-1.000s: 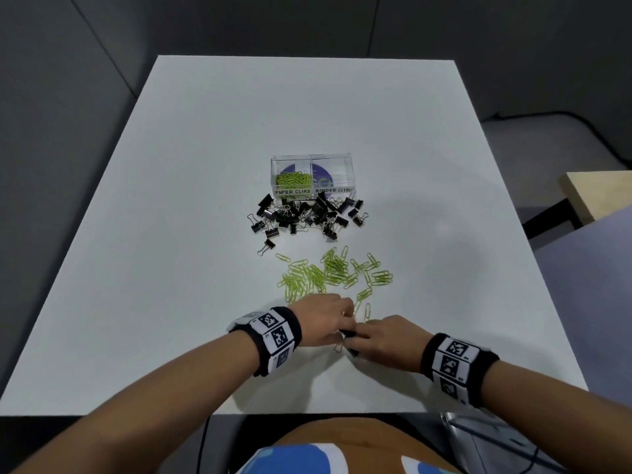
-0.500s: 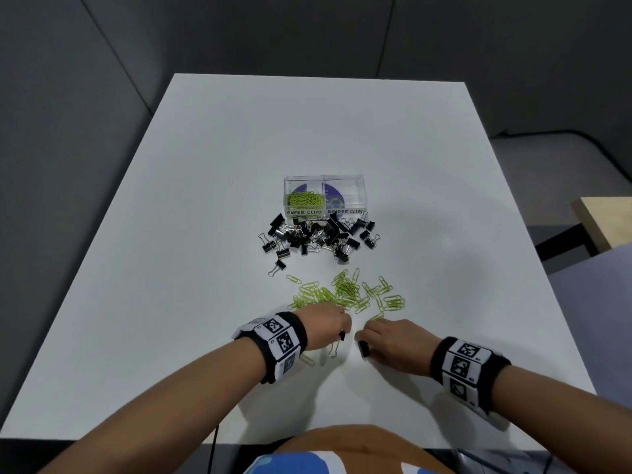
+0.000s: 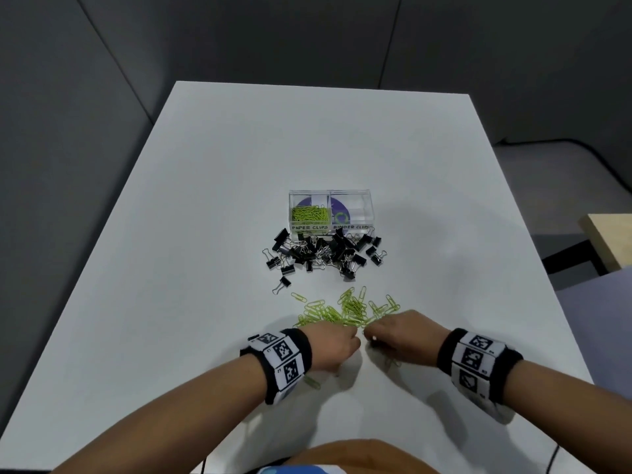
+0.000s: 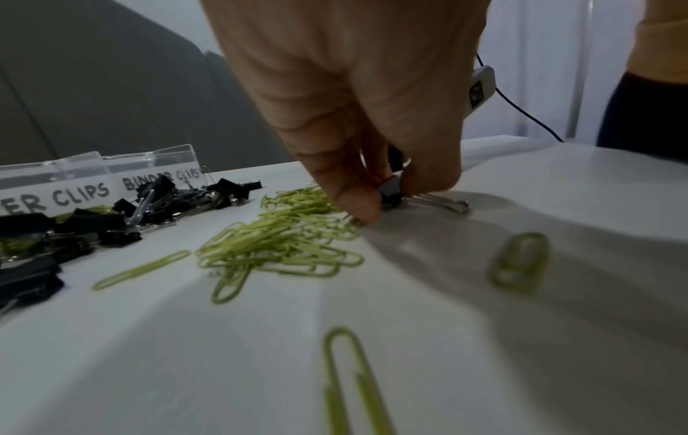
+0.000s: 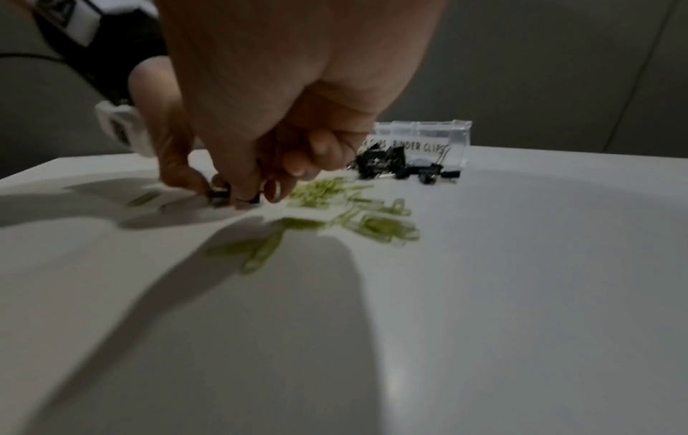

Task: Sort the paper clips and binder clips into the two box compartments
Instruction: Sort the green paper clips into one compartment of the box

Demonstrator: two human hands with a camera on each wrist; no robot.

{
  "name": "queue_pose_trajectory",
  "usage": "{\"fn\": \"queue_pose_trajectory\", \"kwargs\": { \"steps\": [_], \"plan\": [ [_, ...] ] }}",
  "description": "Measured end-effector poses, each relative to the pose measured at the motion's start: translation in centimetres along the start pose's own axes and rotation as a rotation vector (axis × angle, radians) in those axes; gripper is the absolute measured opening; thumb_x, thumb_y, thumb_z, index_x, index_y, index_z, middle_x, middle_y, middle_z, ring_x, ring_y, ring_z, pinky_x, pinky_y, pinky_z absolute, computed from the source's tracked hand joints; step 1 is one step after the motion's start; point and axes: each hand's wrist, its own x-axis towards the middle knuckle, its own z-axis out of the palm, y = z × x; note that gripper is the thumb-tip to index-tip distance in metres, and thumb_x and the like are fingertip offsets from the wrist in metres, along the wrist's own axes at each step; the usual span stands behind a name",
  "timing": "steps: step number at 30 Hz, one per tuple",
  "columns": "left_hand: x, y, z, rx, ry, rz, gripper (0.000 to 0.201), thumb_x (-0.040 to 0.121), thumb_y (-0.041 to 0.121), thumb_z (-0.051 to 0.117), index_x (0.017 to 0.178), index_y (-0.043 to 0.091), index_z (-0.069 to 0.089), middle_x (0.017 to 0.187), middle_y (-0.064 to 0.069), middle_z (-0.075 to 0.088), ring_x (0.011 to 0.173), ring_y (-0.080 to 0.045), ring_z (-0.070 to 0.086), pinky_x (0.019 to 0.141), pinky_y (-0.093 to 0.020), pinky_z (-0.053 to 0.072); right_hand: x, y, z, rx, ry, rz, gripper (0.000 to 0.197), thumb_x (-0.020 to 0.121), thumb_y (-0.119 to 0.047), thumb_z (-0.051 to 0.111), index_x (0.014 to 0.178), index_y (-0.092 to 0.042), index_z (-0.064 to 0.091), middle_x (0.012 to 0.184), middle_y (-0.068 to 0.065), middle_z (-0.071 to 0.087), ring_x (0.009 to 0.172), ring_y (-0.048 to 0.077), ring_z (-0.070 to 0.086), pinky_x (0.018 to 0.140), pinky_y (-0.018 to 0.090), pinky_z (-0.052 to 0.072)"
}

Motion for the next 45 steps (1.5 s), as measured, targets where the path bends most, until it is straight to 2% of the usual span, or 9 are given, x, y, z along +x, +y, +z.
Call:
{"fn": "queue_pose_trajectory", "kwargs": {
  "steps": [3, 9, 15, 19, 23, 27, 32, 35, 45],
  "plan": [
    [-0.3, -1.1, -0.6, -0.038, 0.051, -0.024, 0.032, 0.089, 0.021, 0.056, 0.113, 0.000, 0.053, 0.114, -0.015, 0.049, 0.088, -0.031, 0.056, 0.070, -0.040, 0.046, 1.7, 1.0, -2.4, 0.023, -0.044, 0.206, 0.026, 0.095, -0.033, 0.044, 0.115, -0.017, 0.052, 0.098, 0.003, 0.070, 0.086, 0.024, 0.065, 0.068, 0.026, 0.042],
    [-1.8, -5.5, -2.9, -0.316, 0.357, -0.184, 0.014, 0.094, 0.022, 0.049, 0.103, 0.012, 0.055, 0.107, -0.002, 0.054, 0.084, -0.014, 0.056, 0.075, -0.018, 0.050, 5.9, 3.2, -5.5, 0.180, 0.054, 0.372, 0.024, 0.097, -0.021, 0.043, 0.117, -0.011, 0.052, 0.108, 0.006, 0.064, 0.088, 0.020, 0.060, 0.071, 0.020, 0.041],
    [-1.9, -10.3, -6.4, -0.333, 0.645, -0.496, 0.019, 0.094, 0.021, 0.049, 0.109, 0.009, 0.052, 0.112, -0.007, 0.053, 0.088, -0.022, 0.056, 0.077, -0.031, 0.050, 10.8, 5.1, -7.1, 0.241, 0.173, 0.472, 0.023, 0.095, -0.015, 0.045, 0.114, -0.007, 0.054, 0.112, 0.012, 0.061, 0.092, 0.024, 0.058, 0.075, 0.027, 0.043],
    [-1.1, -11.3, -6.8, -0.283, 0.631, -0.638, 0.032, 0.094, 0.030, 0.050, 0.122, 0.014, 0.050, 0.125, -0.005, 0.050, 0.109, -0.024, 0.054, 0.079, -0.034, 0.048, 11.5, 4.9, -7.0, 0.205, 0.132, 0.476, 0.033, 0.094, -0.018, 0.049, 0.125, -0.007, 0.049, 0.122, 0.013, 0.057, 0.107, 0.028, 0.057, 0.090, 0.037, 0.047],
    [-2.3, -10.4, -5.5, -0.210, 0.566, -0.456, 0.031, 0.095, 0.032, 0.048, 0.121, 0.017, 0.052, 0.121, -0.001, 0.052, 0.106, -0.019, 0.055, 0.076, -0.028, 0.046, 8.1, 4.3, -6.7, 0.133, 0.139, 0.383, 0.030, 0.093, -0.025, 0.051, 0.122, -0.016, 0.050, 0.119, 0.004, 0.057, 0.101, 0.019, 0.058, 0.081, 0.030, 0.050],
    [-4.8, -8.1, -1.8, -0.168, 0.303, -0.369, 0.037, 0.091, 0.037, 0.053, 0.124, 0.019, 0.048, 0.122, 0.001, 0.051, 0.097, -0.014, 0.056, 0.075, -0.024, 0.047, 2.3, 2.5, -4.6, 0.041, -0.133, 0.255, 0.033, 0.093, -0.026, 0.050, 0.124, -0.015, 0.048, 0.123, 0.002, 0.056, 0.097, 0.017, 0.061, 0.075, 0.017, 0.042],
    [-7.5, -5.9, 1.8, -0.267, 0.114, -0.438, 0.017, 0.087, 0.035, 0.052, 0.083, 0.021, 0.045, 0.089, 0.003, 0.053, 0.075, -0.014, 0.046, 0.057, -0.020, 0.033, -3.2, 2.1, -1.4, 0.070, -0.244, 0.305, 0.020, 0.088, -0.034, 0.052, 0.098, -0.017, 0.049, 0.097, -0.003, 0.056, 0.076, 0.018, 0.050, 0.066, 0.023, 0.034],
    [-8.1, -4.5, 3.2, -0.258, -0.018, -0.371, 0.015, 0.087, 0.034, 0.054, 0.080, 0.024, 0.045, 0.086, 0.003, 0.055, 0.078, -0.014, 0.046, 0.065, -0.022, 0.033, -4.5, 1.0, 0.5, 0.089, -0.304, 0.227, 0.014, 0.088, -0.032, 0.051, 0.090, -0.018, 0.048, 0.089, -0.005, 0.051, 0.072, 0.012, 0.041, 0.066, 0.022, 0.030],
    [-3.8, -1.9, 2.7, -0.255, 0.276, -0.340, 0.027, 0.094, 0.041, 0.047, 0.081, 0.017, 0.041, 0.090, 0.001, 0.050, 0.079, -0.015, 0.045, 0.063, -0.025, 0.036, 0.0, -0.5, 1.0, 0.119, -0.044, 0.258, 0.011, 0.092, -0.020, 0.045, 0.094, -0.012, 0.053, 0.098, 0.003, 0.061, 0.082, 0.022, 0.056, 0.066, 0.025, 0.036]
  ]
}}
